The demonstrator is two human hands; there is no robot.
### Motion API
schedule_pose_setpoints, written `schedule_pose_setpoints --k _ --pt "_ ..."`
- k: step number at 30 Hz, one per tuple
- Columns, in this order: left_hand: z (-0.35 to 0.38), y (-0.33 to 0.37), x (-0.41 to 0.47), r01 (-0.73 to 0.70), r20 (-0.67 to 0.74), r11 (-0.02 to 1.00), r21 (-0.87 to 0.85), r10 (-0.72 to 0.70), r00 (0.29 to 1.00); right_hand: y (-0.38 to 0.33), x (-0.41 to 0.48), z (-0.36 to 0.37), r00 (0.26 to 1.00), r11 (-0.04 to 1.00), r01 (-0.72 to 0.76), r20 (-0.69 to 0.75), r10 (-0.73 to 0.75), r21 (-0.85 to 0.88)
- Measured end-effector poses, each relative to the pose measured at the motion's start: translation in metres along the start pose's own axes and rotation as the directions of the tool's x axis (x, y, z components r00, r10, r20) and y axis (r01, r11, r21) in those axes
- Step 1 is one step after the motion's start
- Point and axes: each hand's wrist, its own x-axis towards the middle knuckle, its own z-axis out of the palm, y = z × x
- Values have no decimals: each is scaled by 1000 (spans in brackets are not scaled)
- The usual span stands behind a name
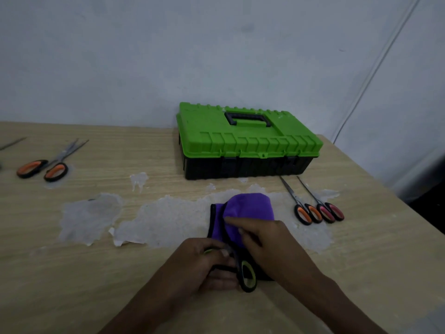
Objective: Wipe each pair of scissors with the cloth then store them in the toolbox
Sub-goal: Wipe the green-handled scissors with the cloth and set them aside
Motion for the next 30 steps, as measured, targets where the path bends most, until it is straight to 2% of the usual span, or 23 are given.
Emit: schedule_pose_setpoints --k 3,6,8,11,13,17,20,24,26,28,30 --pt "2 0 0 -2 9 1000 9 2 1000 -2 9 13 991 989 118 82 -110 -93" --pt "-1 -1 0 -4 13 1000 5 4 1000 6 34 15 996 965 66 81 -47 -255" --pt "-3 -2 0 -10 9 1000 -11 10 1000 4 33 13 993 976 50 116 -26 -211" --pt "-3 -3 -1 -26 7 1000 3 26 1000 -6 4 2 972 997 70 229 -58 -43" --pt "-1 -4 0 -27 5 1000 12 27 1000 -5 -6 -2 965 995 67 258 -46 -72" --pt "1 -6 -1 -32 -26 999 31 32 999 0 21 8 980 968 94 194 -49 -232" --pt "0 -6 -5 -34 -58 998 47 37 998 8 39 14 995 982 33 96 -15 -187" --pt "0 -4 -7 -30 -67 999 24 31 997 10 19 -6 998 989 -59 -40 54 -133" --pt "0 -4 -6 -31 -54 999 32 32 998 2 -7 -11 999 997 24 -30 -26 -70" --pt "0 -4 -5 -35 -49 998 52 38 998 -6 -27 -4 992 992 122 49 -120 -38" --pt "0 -5 -3 -37 -47 998 54 40 998 1 -28 7 989 986 131 78 -123 -101"
